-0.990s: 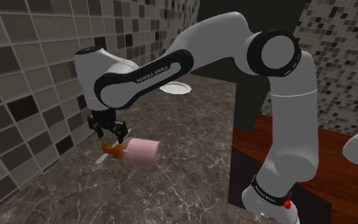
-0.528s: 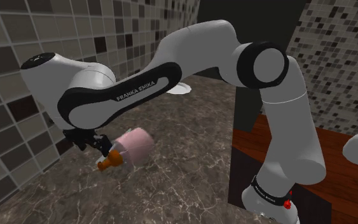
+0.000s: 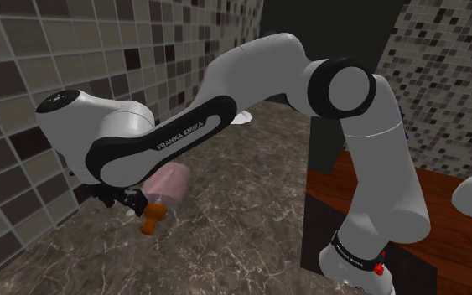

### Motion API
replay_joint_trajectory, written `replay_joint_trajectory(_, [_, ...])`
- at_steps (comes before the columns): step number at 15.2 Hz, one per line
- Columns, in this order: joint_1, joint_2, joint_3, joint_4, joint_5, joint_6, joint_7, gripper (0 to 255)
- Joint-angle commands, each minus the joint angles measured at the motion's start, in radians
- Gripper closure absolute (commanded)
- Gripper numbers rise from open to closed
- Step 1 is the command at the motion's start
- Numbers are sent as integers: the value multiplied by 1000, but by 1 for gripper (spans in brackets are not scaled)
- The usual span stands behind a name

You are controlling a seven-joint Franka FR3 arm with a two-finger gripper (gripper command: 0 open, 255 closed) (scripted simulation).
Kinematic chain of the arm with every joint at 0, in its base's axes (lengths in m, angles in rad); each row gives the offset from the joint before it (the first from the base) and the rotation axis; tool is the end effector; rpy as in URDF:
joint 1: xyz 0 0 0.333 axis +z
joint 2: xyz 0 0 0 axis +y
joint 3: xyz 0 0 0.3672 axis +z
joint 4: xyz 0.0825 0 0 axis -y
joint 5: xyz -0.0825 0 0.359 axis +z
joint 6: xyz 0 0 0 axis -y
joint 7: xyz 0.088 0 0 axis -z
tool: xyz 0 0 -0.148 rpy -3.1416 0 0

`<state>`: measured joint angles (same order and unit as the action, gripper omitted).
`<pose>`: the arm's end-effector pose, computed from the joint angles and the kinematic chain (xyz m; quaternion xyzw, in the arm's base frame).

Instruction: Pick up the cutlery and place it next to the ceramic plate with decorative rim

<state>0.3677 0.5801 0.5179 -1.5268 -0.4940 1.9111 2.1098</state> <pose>0.5151 0.4543 0.3586 0.8515 -0.5141 0.0838 0.0603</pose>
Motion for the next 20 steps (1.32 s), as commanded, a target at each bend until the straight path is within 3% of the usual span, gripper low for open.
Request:
replay_joint_trajectory(1, [1, 8, -7, -2, -1, -27, 0, 0])
replay_joint_trajectory(6, [1, 8, -7, -2, -1, -27, 0, 0])
replay_joint_trajectory(7, [1, 8, -7, -3, -1, -27, 0, 255])
replay_joint_trajectory(20, [-1, -13, 0, 21, 12, -67, -14, 255])
